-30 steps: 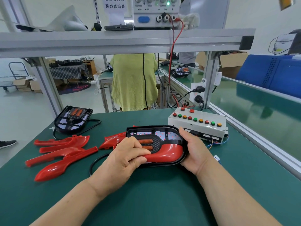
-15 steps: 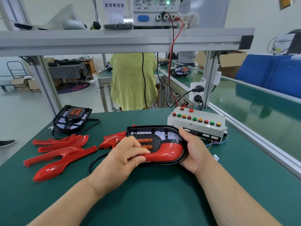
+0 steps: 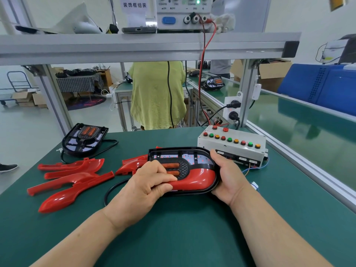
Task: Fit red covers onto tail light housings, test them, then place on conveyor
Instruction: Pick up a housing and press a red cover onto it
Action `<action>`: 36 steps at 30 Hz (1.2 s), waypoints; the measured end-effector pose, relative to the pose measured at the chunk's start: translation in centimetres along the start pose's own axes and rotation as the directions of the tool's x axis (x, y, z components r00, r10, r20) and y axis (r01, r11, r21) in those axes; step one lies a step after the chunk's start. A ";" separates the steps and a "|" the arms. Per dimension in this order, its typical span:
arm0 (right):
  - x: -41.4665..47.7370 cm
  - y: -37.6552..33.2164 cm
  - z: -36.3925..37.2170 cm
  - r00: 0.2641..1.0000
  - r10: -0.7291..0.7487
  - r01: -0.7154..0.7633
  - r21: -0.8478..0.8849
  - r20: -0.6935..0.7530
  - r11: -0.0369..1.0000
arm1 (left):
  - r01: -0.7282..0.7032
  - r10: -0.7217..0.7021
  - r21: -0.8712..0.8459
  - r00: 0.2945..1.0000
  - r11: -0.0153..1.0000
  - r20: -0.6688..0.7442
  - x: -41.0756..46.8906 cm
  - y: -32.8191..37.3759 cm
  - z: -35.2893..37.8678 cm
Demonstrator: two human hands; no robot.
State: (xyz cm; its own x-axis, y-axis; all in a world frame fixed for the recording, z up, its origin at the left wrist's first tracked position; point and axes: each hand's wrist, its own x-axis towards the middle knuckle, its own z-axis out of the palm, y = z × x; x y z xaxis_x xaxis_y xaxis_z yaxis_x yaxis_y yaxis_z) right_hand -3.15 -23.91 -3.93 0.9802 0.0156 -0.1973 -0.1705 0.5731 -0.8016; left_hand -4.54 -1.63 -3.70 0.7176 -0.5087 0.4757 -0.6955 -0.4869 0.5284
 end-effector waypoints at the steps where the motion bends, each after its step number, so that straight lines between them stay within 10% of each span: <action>1: 0.0 0.0 0.0 1.000 -0.001 0.001 0.001 0.008 1.000 | 0.000 0.000 0.008 1.000 1.000 -0.006 0.0 0.1 0.1; 36: 0.2 -0.1 -0.7 0.997 0.067 -0.067 0.009 0.044 0.998 | 0.002 -0.003 -0.027 0.999 1.000 -0.042 0.0 -0.6 0.2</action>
State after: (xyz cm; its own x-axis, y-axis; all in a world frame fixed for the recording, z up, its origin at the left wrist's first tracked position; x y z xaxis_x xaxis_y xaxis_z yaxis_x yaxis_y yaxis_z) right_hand -3.03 -24.55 -4.33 0.9701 0.0898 -0.2255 -0.2352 0.5783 -0.7812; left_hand -4.15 -1.49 -4.18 0.7207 -0.4766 0.5034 -0.6928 -0.4687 0.5481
